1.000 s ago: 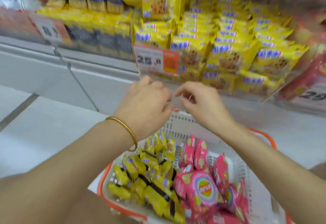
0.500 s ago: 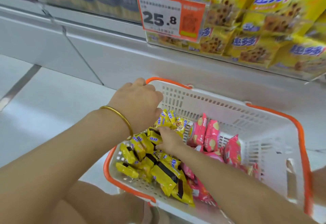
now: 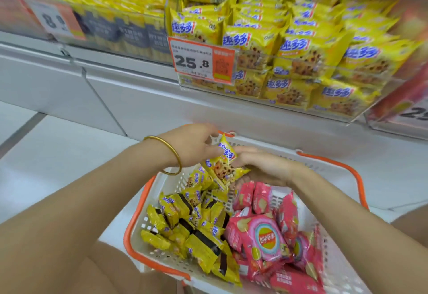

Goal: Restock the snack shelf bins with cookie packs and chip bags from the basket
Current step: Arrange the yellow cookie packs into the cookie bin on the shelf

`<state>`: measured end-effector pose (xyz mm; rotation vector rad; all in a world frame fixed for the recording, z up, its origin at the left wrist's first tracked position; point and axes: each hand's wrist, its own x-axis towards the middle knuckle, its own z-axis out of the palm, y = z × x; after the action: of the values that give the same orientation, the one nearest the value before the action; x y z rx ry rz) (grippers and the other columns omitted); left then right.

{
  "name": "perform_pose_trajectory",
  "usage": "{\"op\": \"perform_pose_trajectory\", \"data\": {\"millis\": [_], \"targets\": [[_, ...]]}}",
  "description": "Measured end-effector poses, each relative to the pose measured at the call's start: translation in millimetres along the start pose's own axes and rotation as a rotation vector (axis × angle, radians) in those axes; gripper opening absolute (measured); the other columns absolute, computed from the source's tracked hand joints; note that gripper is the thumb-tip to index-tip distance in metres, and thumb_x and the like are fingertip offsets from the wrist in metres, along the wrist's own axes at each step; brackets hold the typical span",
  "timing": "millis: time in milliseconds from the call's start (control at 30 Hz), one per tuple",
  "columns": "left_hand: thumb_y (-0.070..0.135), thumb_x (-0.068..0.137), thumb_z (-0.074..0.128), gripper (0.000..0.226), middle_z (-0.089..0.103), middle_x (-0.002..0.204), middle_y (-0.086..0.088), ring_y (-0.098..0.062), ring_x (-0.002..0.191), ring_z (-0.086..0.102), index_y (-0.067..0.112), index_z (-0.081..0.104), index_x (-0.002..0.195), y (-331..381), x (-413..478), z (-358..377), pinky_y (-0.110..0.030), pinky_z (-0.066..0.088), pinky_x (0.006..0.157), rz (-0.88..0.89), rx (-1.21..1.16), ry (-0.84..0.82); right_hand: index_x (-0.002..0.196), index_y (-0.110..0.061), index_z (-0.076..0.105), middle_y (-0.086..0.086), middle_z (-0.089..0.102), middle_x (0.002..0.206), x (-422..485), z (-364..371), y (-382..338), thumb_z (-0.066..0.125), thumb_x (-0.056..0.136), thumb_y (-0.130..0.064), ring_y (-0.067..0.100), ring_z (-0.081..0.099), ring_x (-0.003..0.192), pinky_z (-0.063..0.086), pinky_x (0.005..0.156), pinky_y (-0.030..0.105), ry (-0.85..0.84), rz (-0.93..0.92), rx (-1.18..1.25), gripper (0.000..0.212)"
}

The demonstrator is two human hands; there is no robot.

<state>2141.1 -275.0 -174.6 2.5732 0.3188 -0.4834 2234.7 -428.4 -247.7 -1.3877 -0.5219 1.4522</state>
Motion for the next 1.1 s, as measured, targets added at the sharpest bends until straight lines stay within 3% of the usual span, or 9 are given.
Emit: {"op": "perform_pose_trajectory", "data": {"millis": [133,233,333,433,533,700,800,933,1100], "targets": [[0.023,0.088,0.064,0.029,0.060,0.083,-0.017,-0.017,0.072,0.049,-0.003,0.062,0.099,15.1,-1.4,-17.0,-0.029,0.039,0.062,0.100,-0.250,0.149,0.106,-0.009,0.057,0.005,0.063,0.083,-30.6,12.2,-37.3,0.059,0.074,-0.018,0.018,0.063,0.065,0.052,0.054,0.025,0.072,-0.135,-0.026,0.034],[0.020,0.085,0.067,0.024,0.058,0.078,-0.024,-0.015,0.069,0.048,-0.003,0.062,0.091,21.5,-5.8,-36.8,-0.034,0.044,0.064,0.174,-0.441,0.332,0.102,-0.012,0.053,0.001,0.066,0.078,-49.8,19.2,-63.0,0.076,0.073,-0.021,0.017,0.063,0.060,0.051,0.052,0.027,0.274,-0.320,-0.178,0.038],[0.016,0.087,0.065,0.011,0.057,0.075,-0.010,-0.008,0.067,0.049,0.006,0.061,0.088,34.0,-12.8,-60.7,-0.022,0.044,0.061,0.247,-0.634,0.591,0.097,-0.014,0.049,0.003,0.063,0.065,-65.4,32.0,-107.1,0.072,0.073,-0.013,0.015,0.057,0.046,0.049,0.043,0.027,0.513,-0.571,-0.305,0.034],[0.021,0.090,0.061,0.016,0.059,0.089,0.005,-0.005,0.078,0.056,0.020,0.054,0.105,36.4,-18.0,-83.6,-0.022,0.049,0.075,0.225,-0.758,0.901,0.093,-0.022,0.046,-0.003,0.060,0.056,-69.5,40.4,-160.5,0.071,0.081,-0.010,0.009,0.053,0.040,0.045,0.039,0.025,0.715,-0.777,-0.473,0.030],[0.022,0.089,0.060,0.025,0.056,0.111,0.001,-0.015,0.105,0.054,0.020,0.054,0.113,23.5,-13.8,-98.3,-0.031,0.044,0.096,0.168,-0.549,1.081,0.093,-0.023,0.046,-0.003,0.057,0.068,-50.2,36.3,-207.2,0.071,0.081,-0.015,0.016,0.060,0.052,0.052,0.049,0.033,0.891,-0.898,-0.690,0.028],[0.019,0.089,0.058,0.039,0.049,0.132,-0.008,-0.023,0.129,0.036,0.009,0.051,0.126,14.9,4.2,-104.2,-0.029,0.021,0.105,0.081,-0.159,1.063,0.107,-0.017,0.052,-0.001,0.052,0.088,4.6,20.7,-244.0,0.068,0.084,-0.023,0.019,0.053,0.076,0.048,0.073,0.034,0.972,-0.794,-1.059,0.028],[0.025,0.090,0.055,0.047,0.036,0.146,-0.007,-0.022,0.140,0.023,0.013,0.045,0.134,10.8,18.6,-104.3,-0.034,0.017,0.110,0.078,-0.029,0.980,0.113,-0.020,0.054,0.001,0.045,0.104,22.4,16.9,-247.5,0.065,0.086,-0.028,0.020,0.050,0.090,0.043,0.085,0.033,1.023,-0.747,-1.154,0.030],[0.031,0.095,0.048,0.052,0.020,0.155,-0.004,-0.022,0.144,0.009,0.016,0.035,0.143,13.0,25.0,-103.0,-0.041,0.016,0.114,0.034,0.032,0.888,0.117,-0.025,0.056,0.000,0.038,0.105,23.0,13.9,-244.4,0.066,0.086,-0.030,0.021,0.052,0.096,0.041,0.085,0.030,0.995,-0.678,-1.198,0.033],[0.033,0.096,0.044,0.050,0.023,0.155,-0.002,-0.021,0.144,0.009,0.017,0.035,0.143,14.1,24.7,-102.6,-0.040,0.016,0.114,0.031,0.063,0.901,0.123,-0.026,0.056,0.000,0.036,0.105,15.3,14.3,-241.7,0.067,0.086,-0.028,0.020,0.053,0.097,0.050,0.086,0.034,0.953,-0.675,-1.170,0.039]]}}
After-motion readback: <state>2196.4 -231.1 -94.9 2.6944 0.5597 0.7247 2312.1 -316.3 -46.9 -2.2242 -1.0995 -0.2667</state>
